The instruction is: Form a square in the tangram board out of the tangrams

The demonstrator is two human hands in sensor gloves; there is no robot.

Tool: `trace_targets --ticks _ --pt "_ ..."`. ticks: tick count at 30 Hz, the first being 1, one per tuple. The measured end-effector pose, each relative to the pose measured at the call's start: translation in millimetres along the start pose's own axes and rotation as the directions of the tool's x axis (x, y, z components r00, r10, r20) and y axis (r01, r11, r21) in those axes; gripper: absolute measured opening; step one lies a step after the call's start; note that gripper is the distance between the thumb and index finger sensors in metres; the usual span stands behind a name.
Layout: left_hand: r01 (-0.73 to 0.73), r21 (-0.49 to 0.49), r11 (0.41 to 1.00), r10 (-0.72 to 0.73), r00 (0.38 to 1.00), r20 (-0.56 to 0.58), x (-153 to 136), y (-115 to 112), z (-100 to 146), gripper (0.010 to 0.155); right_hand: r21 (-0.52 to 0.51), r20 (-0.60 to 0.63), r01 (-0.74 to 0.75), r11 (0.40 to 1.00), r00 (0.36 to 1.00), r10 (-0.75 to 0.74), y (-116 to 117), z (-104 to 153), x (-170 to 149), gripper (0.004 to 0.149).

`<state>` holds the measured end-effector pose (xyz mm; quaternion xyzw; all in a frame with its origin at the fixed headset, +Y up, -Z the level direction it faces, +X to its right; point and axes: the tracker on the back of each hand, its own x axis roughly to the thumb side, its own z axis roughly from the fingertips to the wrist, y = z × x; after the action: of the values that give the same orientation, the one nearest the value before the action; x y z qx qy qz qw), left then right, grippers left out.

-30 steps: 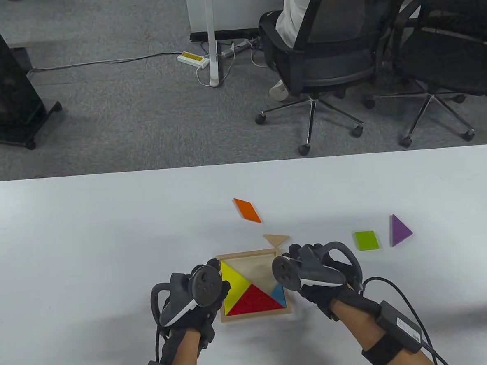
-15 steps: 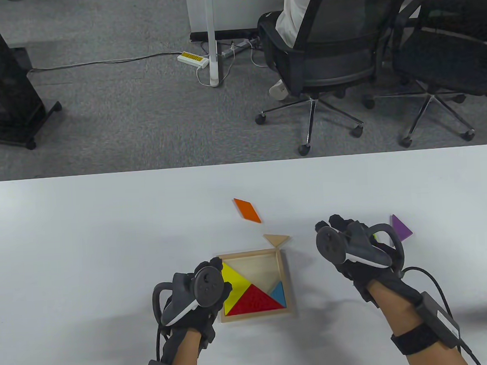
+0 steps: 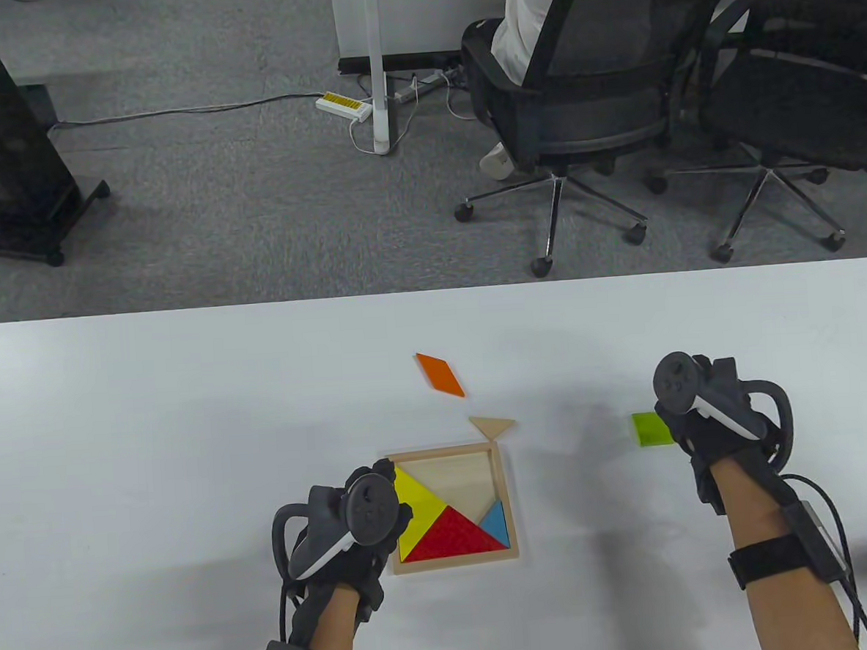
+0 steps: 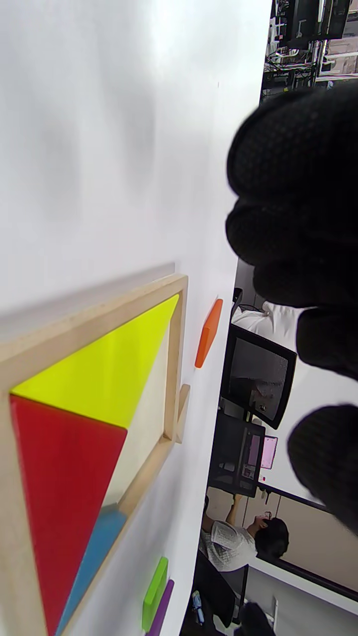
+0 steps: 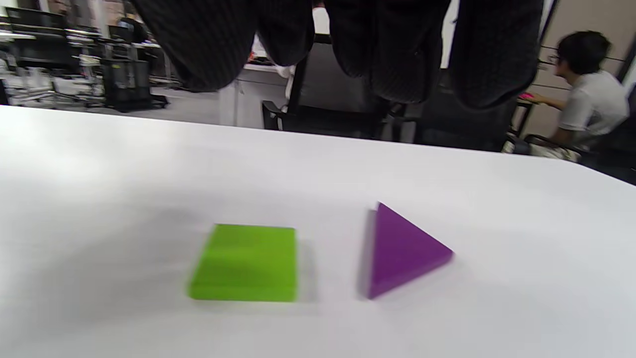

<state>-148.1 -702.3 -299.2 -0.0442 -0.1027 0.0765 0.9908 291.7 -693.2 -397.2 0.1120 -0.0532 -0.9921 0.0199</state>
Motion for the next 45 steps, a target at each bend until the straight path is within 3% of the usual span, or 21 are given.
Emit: trace_targets --ticks 8,17,26,33,45 --pt "0.003 -0.025 1.000 -0.003 1.000 -0.005 0 -6 -3 0.070 0.113 -0.184 0.044 0.993 0.983 -0.023 31 -36 -33 0.075" --pt "-0.004 -0.041 0.999 0.003 1.000 -0.024 -4 -10 -5 0.070 0.246 -0.320 0.115 0.962 0.947 -0.031 57 -58 -46 0.079" --pt "-0.011 -0.050 0.999 0.009 0.999 -0.038 -7 -13 -5 0.071 0.316 -0.315 0.029 0.948 0.946 0.076 72 -71 -39 0.083" --pt "-0.004 -0.066 0.998 0.001 0.999 -0.042 -9 -16 -6 0.071 0.300 -0.331 0.024 0.954 0.940 0.080 73 -73 -39 0.070" --pt "-0.007 -0.076 0.997 0.004 0.999 -0.045 -14 -18 -9 0.071 0.175 -0.354 0.060 0.983 0.935 0.006 79 -70 -49 0.063"
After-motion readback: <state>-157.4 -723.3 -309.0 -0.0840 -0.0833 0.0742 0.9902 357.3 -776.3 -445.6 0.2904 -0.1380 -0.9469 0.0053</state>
